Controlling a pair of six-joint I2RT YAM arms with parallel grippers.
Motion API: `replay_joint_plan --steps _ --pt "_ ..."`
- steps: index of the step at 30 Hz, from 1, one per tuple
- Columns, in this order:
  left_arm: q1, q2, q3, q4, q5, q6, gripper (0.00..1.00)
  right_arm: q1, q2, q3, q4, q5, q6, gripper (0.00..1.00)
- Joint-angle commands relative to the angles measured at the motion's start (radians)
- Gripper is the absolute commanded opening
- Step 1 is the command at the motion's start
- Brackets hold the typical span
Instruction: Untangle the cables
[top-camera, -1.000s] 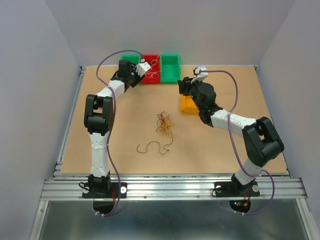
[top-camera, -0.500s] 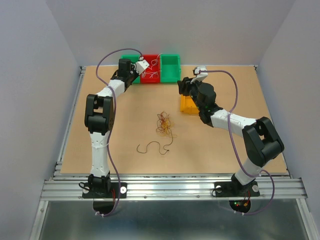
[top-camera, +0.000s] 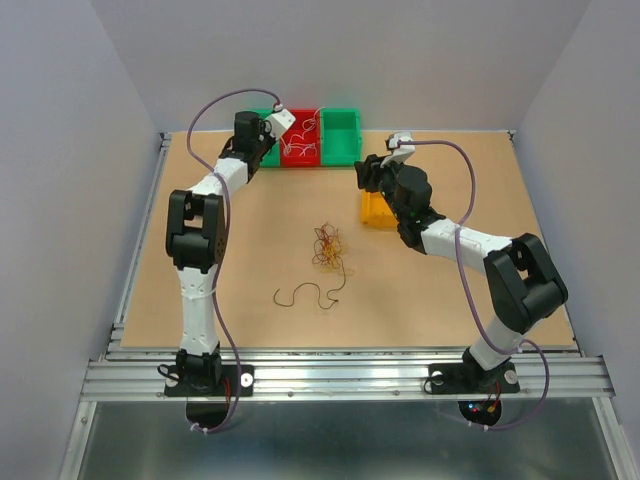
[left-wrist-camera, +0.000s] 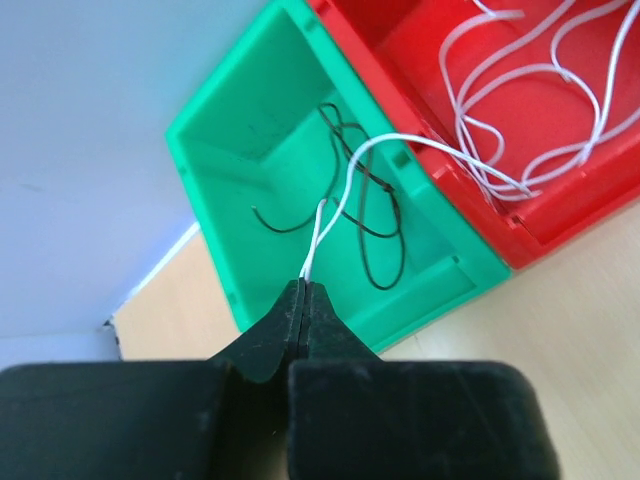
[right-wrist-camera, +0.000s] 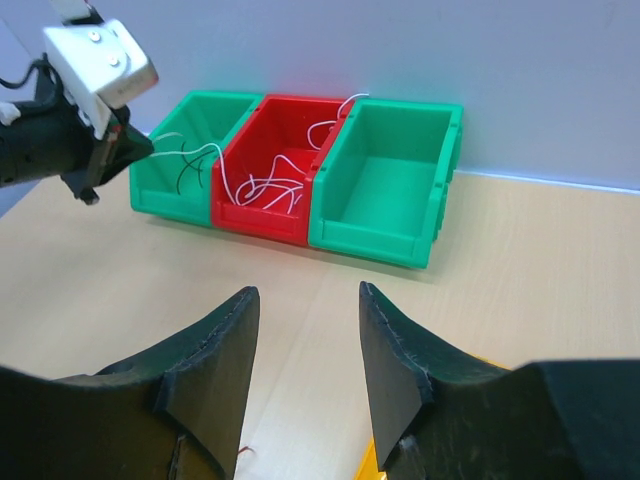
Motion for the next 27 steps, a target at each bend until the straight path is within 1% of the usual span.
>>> replay_joint_plan --steps 1,5,9,11,14,15,19,24,27 --pt "-0.011 -0.134 -0.027 0.128 -0.058 -0.045 0.0 -0.007 0.007 0.018 0.052 -0.009 0.005 0.5" --pt "-0.02 -0.167 -0.044 0.14 0.015 -0.063 0.0 -0.007 0.011 0.022 0.052 -0.012 0.01 0.49" --pt "-0.043 -0.164 -0.043 0.141 0.077 -0.074 0.0 -0.007 0.016 0.027 0.052 -0.015 0.01 0.49" --pt "-0.054 -0.152 -0.023 0.129 0.098 -0.103 0.0 -0.007 0.016 0.027 0.052 -0.014 0.01 0.49" --pt "-0.064 -0.112 0.028 0.095 0.179 -0.166 0.0 -0.005 0.014 0.027 0.052 -0.014 0.012 0.49" --pt "-0.066 -0.082 0.066 0.086 0.208 -0.183 0.0 -0.007 0.014 0.025 0.052 -0.012 0.013 0.49" --pt "-0.069 0.013 0.192 0.01 0.236 -0.263 0.0 -0.007 0.01 0.024 0.052 -0.018 0.016 0.49" --pt "-0.069 0.082 0.238 0.019 0.287 -0.33 0.0 -0.007 0.008 0.025 0.052 -0.034 0.028 0.48" --pt "-0.069 0.124 0.256 0.016 0.285 -0.358 0.0 -0.007 0.011 0.027 0.052 -0.042 0.038 0.47"
